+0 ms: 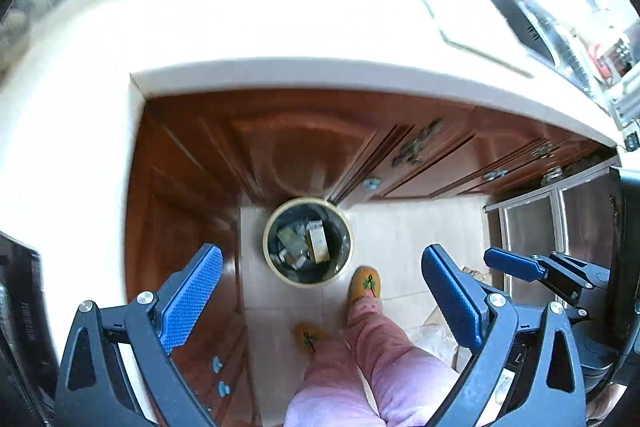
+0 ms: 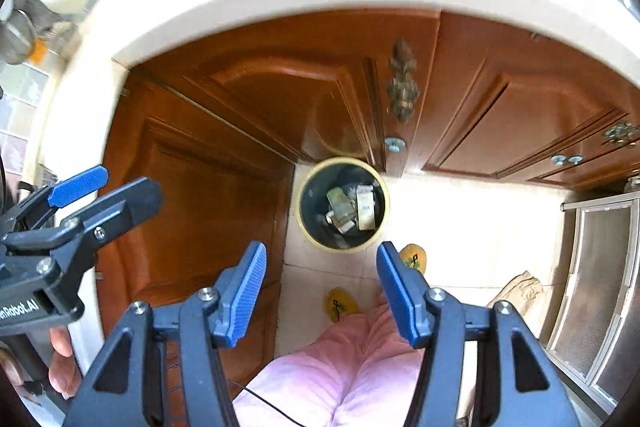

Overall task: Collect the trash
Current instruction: 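Raise both open tools back up to the counter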

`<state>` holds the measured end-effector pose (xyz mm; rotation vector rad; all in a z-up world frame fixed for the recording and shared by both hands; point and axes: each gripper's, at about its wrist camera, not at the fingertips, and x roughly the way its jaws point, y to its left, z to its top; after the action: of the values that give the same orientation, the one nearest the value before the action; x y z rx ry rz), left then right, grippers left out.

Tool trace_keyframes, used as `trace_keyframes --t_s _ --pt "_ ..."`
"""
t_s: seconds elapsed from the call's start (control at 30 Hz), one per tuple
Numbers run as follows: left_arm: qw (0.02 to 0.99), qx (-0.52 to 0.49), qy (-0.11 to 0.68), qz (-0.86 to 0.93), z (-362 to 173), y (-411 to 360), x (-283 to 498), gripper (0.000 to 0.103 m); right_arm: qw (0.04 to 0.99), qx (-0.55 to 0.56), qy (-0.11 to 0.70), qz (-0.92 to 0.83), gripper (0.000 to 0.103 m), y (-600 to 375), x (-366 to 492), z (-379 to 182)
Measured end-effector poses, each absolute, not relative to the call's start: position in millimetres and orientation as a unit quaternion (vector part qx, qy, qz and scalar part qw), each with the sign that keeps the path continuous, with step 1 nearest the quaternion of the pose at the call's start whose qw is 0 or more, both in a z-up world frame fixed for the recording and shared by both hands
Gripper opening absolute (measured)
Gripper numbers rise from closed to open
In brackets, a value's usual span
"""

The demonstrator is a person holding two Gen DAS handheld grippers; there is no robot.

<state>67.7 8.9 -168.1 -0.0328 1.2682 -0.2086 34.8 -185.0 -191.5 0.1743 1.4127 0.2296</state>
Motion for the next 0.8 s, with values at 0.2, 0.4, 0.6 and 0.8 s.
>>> trace_keyframes --t_s 0.2,0.4,0.6,0.8 --pt "0.832 0.004 0.545 -0.104 -102 13 58 0.099 0.785 0.086 0.603 0.11 0.058 -187 26 -131" --pt "0.854 0.003 0.509 -0.11 -53 21 51 0.099 0.819 0.096 0.555 0.11 0.058 -191 23 -80" --pt "0.872 0.004 0.475 -0.116 -19 23 51 0.099 0.839 0.103 0.522 0.11 0.058 -192 22 -45" --pt "0.888 0.011 0.443 -0.122 11 16 55 0.099 0.861 0.105 0.486 0.103 0.058 -200 30 -13"
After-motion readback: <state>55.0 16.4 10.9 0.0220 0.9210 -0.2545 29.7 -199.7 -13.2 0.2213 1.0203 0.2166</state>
